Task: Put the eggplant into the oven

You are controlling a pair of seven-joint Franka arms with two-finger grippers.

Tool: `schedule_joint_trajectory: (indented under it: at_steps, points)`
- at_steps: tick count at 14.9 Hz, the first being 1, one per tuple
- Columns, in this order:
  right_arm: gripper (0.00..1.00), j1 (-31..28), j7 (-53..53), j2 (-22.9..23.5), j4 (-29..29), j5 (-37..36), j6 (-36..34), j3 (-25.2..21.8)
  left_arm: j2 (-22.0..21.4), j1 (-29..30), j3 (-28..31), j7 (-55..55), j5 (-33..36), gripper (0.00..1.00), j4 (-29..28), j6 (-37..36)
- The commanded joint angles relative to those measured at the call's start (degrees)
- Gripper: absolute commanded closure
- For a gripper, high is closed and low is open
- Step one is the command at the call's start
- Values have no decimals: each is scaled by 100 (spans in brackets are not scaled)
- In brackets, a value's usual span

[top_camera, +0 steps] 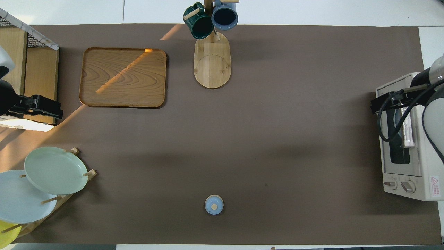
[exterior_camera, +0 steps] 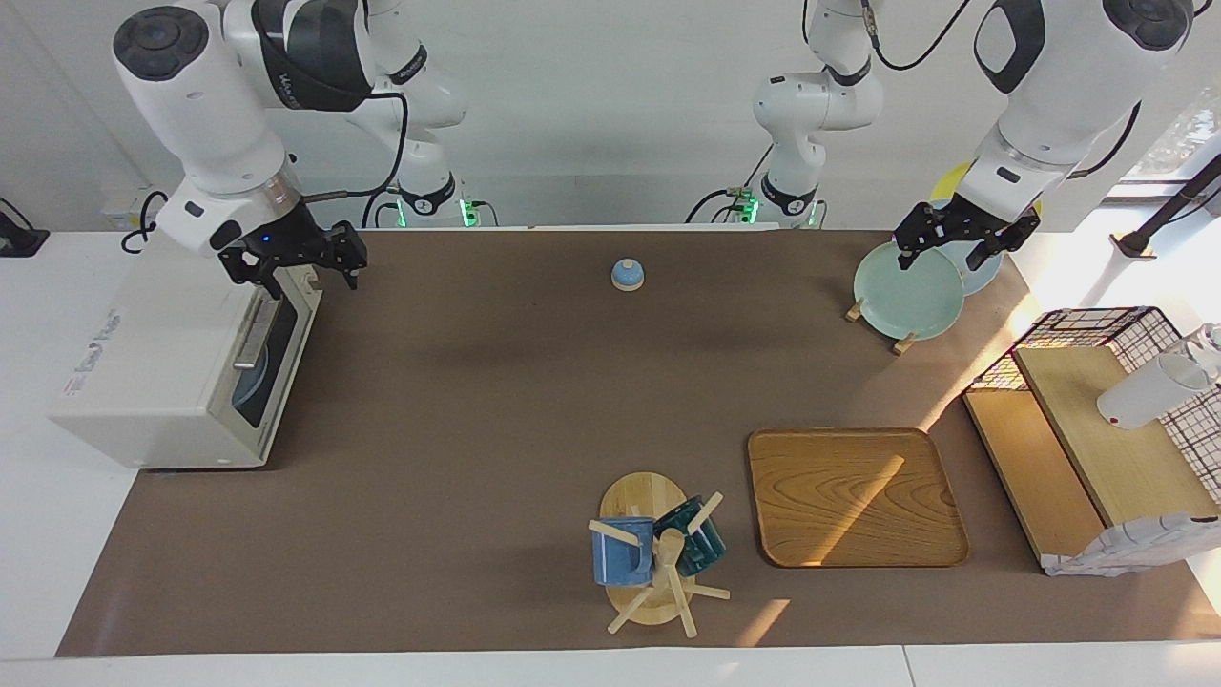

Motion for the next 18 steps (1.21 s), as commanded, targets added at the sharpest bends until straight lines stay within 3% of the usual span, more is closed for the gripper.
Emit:
schedule_joint_trajectory:
  at_steps: [1, 3, 9, 12, 18]
  points:
    - [0, 54, 192, -284, -432, 125, 321, -68, -27, 68, -62, 23, 120, 0, 22, -37]
    - [0, 80, 192, -100, -160, 124, 155, -155, -27, 68, -62, 23, 120, 0, 22, -37]
    - [0, 107, 192, -169, -220, 107, 83, -270, -27, 68, -62, 23, 120, 0, 22, -37]
    - [0, -358, 104, -248, -238, 212, 57, -306, -27, 68, -62, 23, 120, 0, 22, -37]
    - [0, -141, 69, -196, -107, 169, 93, -113, -27, 68, -62, 23, 120, 0, 22, -37]
